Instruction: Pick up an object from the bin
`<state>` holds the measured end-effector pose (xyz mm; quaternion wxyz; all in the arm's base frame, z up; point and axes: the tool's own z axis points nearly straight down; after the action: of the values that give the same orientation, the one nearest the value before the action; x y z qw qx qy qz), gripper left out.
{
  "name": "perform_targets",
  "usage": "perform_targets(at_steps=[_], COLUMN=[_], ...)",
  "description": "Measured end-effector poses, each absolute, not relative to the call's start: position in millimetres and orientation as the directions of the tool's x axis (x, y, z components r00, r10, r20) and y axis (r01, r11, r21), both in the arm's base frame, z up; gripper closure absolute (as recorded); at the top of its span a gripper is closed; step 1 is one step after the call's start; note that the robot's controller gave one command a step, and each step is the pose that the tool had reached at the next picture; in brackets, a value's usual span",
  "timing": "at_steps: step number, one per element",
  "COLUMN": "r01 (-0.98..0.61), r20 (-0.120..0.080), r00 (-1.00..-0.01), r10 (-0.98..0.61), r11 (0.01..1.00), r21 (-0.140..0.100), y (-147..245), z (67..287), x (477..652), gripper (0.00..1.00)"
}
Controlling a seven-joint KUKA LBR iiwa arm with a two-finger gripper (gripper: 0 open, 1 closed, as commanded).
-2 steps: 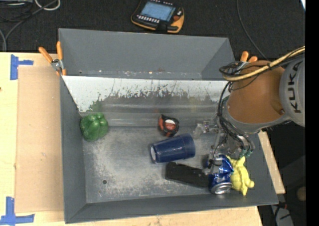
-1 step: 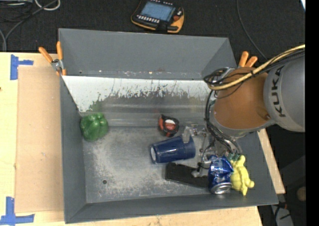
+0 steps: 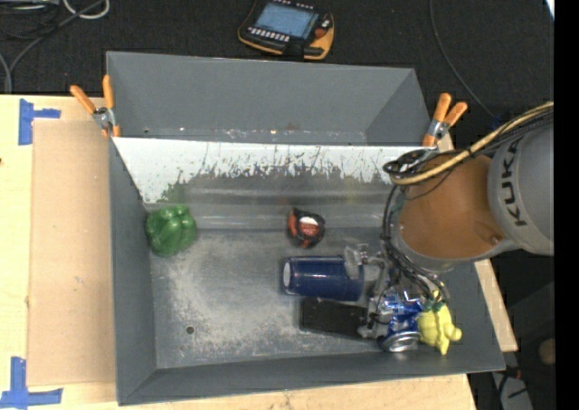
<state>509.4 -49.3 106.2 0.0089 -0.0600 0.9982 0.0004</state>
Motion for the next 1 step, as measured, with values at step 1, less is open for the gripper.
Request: perform_targets(at_steps=[1], r01=[-0.128], r20=[-0.018], r00=[-0.992], r10=[-0.128], r11=[0.992], r21=[0.0], y=[0.6], z=[81.4], x=[573.5], gripper=[0.0])
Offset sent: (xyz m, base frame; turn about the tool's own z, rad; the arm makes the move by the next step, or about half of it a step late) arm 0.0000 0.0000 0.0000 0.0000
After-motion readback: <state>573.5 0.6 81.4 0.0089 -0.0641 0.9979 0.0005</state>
